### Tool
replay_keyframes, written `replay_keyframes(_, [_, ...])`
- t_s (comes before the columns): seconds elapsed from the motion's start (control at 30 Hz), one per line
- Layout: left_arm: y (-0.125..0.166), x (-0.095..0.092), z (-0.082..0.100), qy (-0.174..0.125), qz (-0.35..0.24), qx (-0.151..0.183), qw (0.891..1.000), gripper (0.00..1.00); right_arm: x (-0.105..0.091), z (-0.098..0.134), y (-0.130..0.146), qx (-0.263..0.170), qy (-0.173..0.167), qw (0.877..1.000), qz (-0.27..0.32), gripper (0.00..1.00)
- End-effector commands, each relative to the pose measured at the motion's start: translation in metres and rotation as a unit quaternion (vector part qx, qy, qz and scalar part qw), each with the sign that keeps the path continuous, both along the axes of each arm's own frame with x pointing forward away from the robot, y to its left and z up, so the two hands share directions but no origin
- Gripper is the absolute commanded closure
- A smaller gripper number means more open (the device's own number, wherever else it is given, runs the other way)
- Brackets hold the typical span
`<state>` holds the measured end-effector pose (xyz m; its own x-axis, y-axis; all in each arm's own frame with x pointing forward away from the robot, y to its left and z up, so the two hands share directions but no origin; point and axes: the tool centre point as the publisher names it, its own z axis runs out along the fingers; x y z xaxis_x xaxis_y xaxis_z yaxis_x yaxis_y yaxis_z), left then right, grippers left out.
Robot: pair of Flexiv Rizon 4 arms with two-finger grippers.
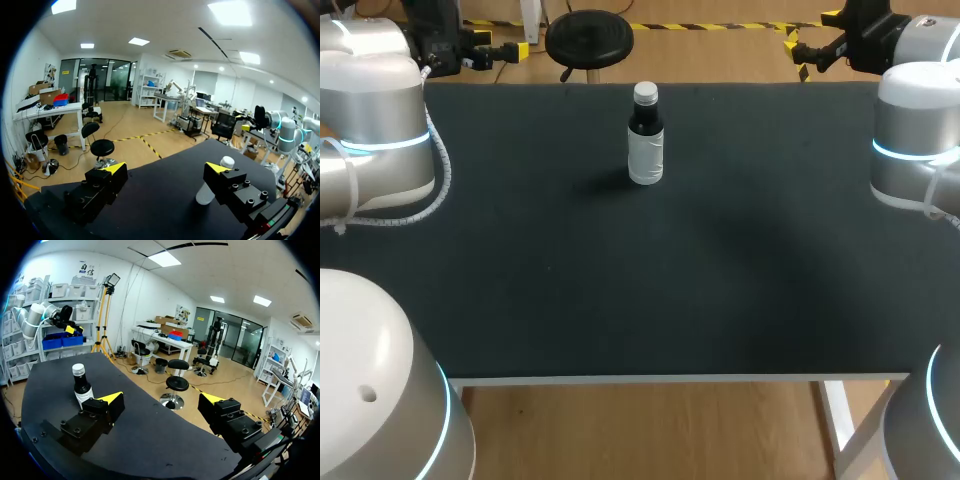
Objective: Unscrew the bottle cap
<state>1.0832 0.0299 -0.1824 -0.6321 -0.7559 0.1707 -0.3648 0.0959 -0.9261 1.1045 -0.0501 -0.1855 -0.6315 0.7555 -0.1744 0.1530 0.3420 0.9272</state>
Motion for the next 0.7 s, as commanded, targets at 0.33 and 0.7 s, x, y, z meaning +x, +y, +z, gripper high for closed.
replay_keyframes(0.33, [0.0000, 0.0002, 0.0000, 0.000, 0.000, -0.001, 1.000, 0.00, -0.0003, 0.0005, -0.0003, -0.001, 0.001, 1.000, 0.000, 0.00])
replay_keyframes(0.7, [-0.0014, 0.0012, -0.0017, -0.003, -0.016, 0.004, 1.000, 0.00, -0.0003, 0.0005, -0.0003, -0.001, 0.001, 1.000, 0.000, 0.00])
